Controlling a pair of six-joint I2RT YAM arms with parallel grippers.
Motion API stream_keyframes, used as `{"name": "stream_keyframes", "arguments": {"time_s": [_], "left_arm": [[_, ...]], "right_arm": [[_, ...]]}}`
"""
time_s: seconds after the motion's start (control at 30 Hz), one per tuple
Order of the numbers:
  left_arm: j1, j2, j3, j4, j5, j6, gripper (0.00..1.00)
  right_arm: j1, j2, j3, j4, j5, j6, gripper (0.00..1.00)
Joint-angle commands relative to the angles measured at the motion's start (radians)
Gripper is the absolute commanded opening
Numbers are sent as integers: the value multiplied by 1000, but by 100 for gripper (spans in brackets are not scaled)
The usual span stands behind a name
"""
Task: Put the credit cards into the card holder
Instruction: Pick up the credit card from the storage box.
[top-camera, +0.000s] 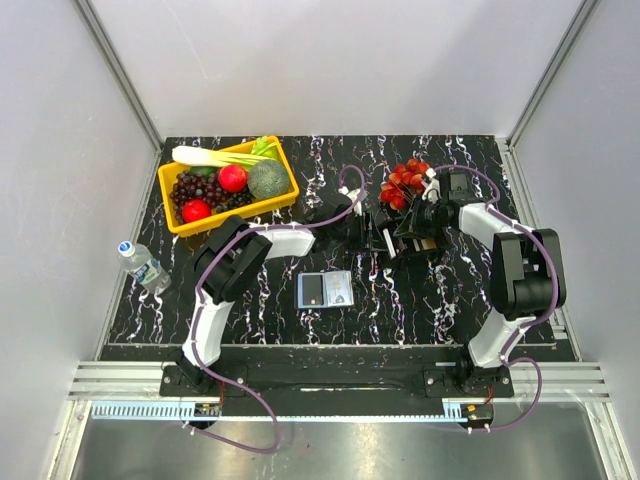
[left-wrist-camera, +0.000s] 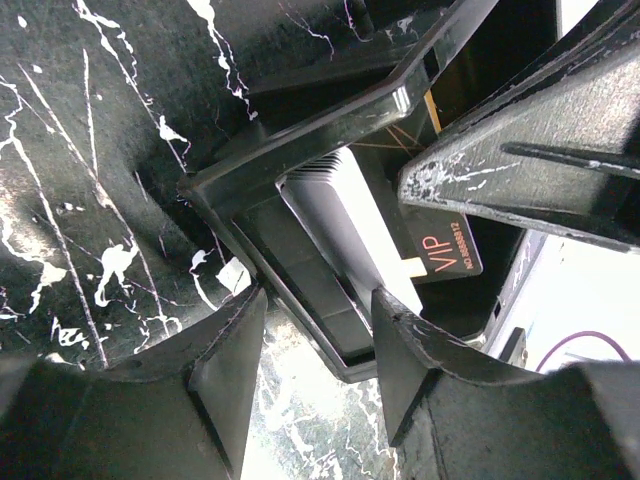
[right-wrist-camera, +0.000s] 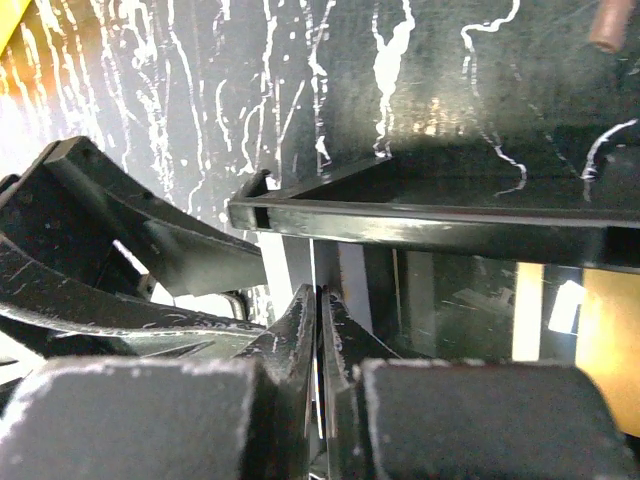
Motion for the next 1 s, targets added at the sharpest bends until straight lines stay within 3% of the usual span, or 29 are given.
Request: {"name": "stream_keyframes", "arguments": {"time_s": [0.0, 0.17, 0.3, 0.6, 0.8, 0.97], "left_arm": [[-6, -1, 29, 48, 24, -4, 50], [-6, -75, -4, 14, -27, 43, 51], [-7, -165, -40, -44, -93, 109, 56], [-4, -383, -164, -107, -212, 180, 65], [23, -544, -361, -177, -288, 217, 68], [54, -673, -553, -188, -286, 201, 69]], "right_arm": [[4, -67, 3, -1, 33, 11, 8], [4, -176, 0, -8, 178, 4, 0], [4, -283, -4, -19, 266, -18, 0], [10, -366, -35, -22, 154, 50, 0], [176, -391, -92, 10, 188, 114, 0], [286, -366, -196, 165, 174, 229, 0]]}}
